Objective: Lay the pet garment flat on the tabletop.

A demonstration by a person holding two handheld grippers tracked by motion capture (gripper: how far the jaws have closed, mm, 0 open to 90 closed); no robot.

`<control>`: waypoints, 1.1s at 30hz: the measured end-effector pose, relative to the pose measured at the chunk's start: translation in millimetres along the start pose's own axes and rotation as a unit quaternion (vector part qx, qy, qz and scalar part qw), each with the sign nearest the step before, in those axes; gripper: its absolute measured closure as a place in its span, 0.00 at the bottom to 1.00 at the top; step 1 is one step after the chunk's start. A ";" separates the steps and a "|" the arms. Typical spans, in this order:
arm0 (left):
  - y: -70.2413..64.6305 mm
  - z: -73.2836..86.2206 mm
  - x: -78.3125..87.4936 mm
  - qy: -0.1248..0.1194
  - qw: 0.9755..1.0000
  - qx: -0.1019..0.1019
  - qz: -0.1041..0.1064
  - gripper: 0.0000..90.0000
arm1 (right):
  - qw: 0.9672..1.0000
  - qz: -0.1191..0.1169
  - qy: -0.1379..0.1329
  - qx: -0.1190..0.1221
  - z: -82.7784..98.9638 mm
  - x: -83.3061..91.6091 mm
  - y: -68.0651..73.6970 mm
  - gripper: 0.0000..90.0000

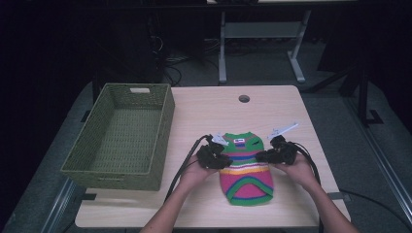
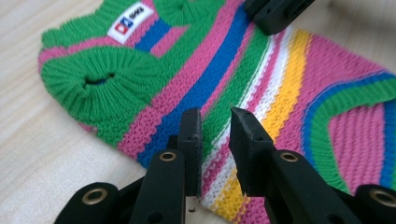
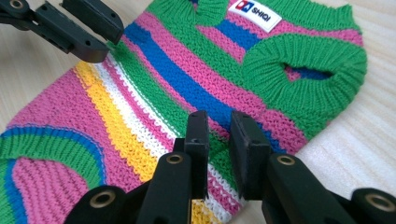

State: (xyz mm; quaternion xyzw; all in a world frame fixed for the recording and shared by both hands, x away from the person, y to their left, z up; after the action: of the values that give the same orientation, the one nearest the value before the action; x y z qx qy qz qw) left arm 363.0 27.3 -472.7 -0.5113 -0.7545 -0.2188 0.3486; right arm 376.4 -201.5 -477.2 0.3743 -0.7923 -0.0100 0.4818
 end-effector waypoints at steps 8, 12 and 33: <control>4.5 8.0 -3.8 0.014 1.000 0.003 -0.003 0.80 | 1.000 -0.009 -0.001 -0.014 7.6 -2.0 -7.1 0.85; 7.2 12.5 -0.2 0.022 0.999 -0.006 -0.024 0.81 | 1.000 -0.012 -0.007 -0.018 11.2 -0.2 -8.3 0.85; 19.6 -21.8 -23.0 -0.013 0.998 0.008 -0.055 0.89 | 0.998 0.009 -0.058 -0.019 -24.5 -23.7 5.8 0.96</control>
State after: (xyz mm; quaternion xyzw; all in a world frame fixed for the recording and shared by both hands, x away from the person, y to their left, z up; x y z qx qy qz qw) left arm 393.1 5.6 -476.0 -0.4686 -0.7878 -0.2248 0.3305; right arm 398.1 -174.5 -479.8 0.3568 -0.8221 -0.0422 0.4417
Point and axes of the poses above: each handheld gripper's, and its own axes: x roughly backward along the jaws, z roughly out of its underside, y roughly to its left, the point moved 3 cm from there along -x, roughly forward along the jaws, and after that the axes turned 12 degrees about -x, right-handed, at the moved point
